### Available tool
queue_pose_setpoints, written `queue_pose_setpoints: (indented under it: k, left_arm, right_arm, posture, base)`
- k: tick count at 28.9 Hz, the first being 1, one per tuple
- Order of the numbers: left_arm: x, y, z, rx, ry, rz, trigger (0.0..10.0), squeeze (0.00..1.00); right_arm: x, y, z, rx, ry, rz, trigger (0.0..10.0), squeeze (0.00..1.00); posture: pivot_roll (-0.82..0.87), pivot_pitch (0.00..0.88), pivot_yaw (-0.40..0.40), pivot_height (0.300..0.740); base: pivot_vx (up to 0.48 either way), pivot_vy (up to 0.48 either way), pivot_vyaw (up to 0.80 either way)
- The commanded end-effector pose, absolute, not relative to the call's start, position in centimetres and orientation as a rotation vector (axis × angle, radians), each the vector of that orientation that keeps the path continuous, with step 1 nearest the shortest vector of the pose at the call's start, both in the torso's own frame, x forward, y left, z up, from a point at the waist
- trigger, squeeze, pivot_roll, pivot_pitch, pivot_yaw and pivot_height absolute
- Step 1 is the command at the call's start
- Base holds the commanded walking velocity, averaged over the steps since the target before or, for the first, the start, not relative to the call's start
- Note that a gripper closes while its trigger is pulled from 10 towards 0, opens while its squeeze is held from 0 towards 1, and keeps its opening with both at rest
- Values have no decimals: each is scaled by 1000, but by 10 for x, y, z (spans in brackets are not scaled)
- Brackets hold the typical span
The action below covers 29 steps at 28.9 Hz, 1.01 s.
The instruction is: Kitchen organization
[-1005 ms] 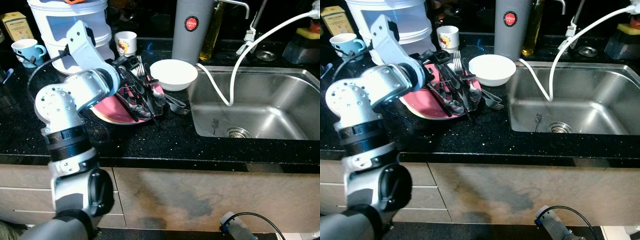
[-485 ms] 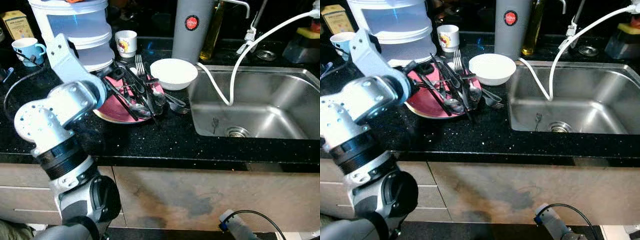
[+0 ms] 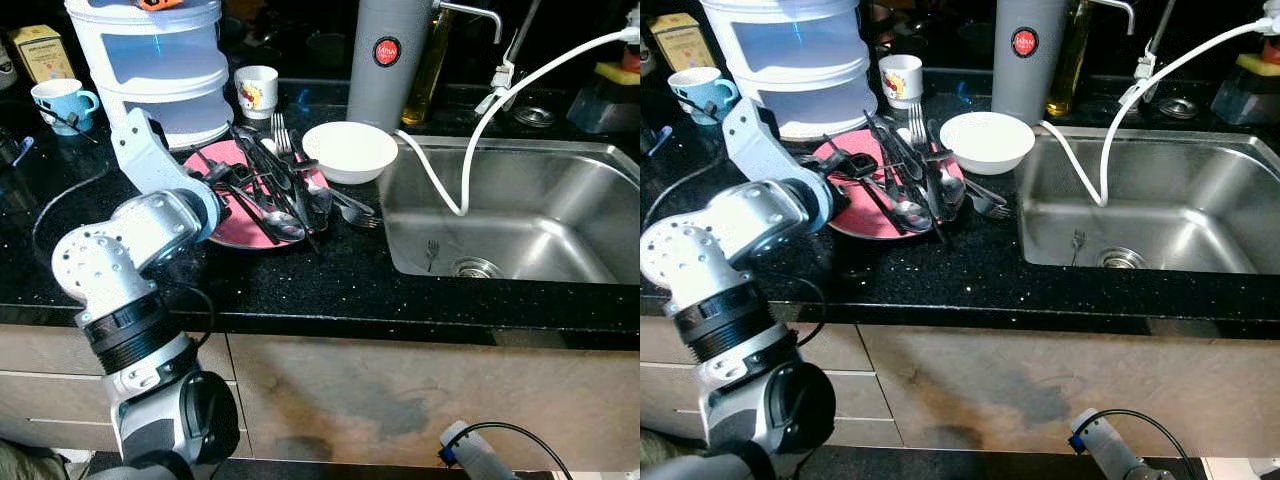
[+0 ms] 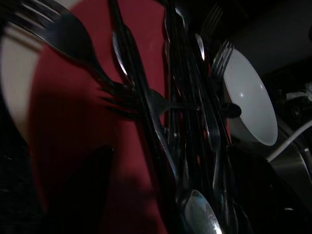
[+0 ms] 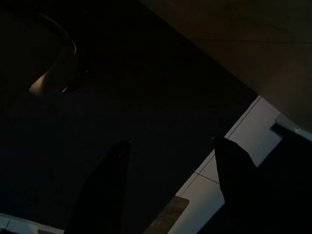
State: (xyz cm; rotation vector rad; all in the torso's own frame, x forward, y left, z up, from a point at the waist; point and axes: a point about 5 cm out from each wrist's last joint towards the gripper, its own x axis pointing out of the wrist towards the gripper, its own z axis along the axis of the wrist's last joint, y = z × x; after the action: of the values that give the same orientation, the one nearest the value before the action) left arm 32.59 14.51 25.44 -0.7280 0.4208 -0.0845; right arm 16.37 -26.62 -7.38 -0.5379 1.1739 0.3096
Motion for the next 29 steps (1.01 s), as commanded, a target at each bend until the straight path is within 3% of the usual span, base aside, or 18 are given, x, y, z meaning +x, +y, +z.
queue_pose_setpoints:
  k: [1,17,18,20,22,29]
  left_arm:
    - [328,142,247,-722,463,-70,10000,0]
    - [347,151,244,-761,459,-58,10000,0]
    - [350,152,244,-773,455,-59,6118,0]
    - [351,152,243,-776,454,-61,6118,0]
    - [353,152,242,-781,455,-69,0,0]
    - [356,148,237,-796,470,-77,0,0]
  right_arm:
    - [163,-268,-74,-531,1174,296,10000,0]
    - [160,-271,-74,-541,1176,291,10000,0]
    - [159,-271,-74,-541,1175,289,10000,0]
    - [159,-272,-74,-541,1175,288,10000,0]
    - [159,-272,-74,-543,1173,286,10000,0]
    - [161,-272,-73,-551,1167,283,10000,0]
  posture:
    - [66,34,-10,740]
    - [52,41,-13,740]
    - [46,40,-11,740]
    - [46,40,-11,740]
    - [42,41,-12,740]
    - [34,39,-11,740]
  base:
    - [0,0,0]
    - [0,0,0]
    - [0,0,0]
    - [0,0,0]
    - [0,0,0]
    - [0,0,0]
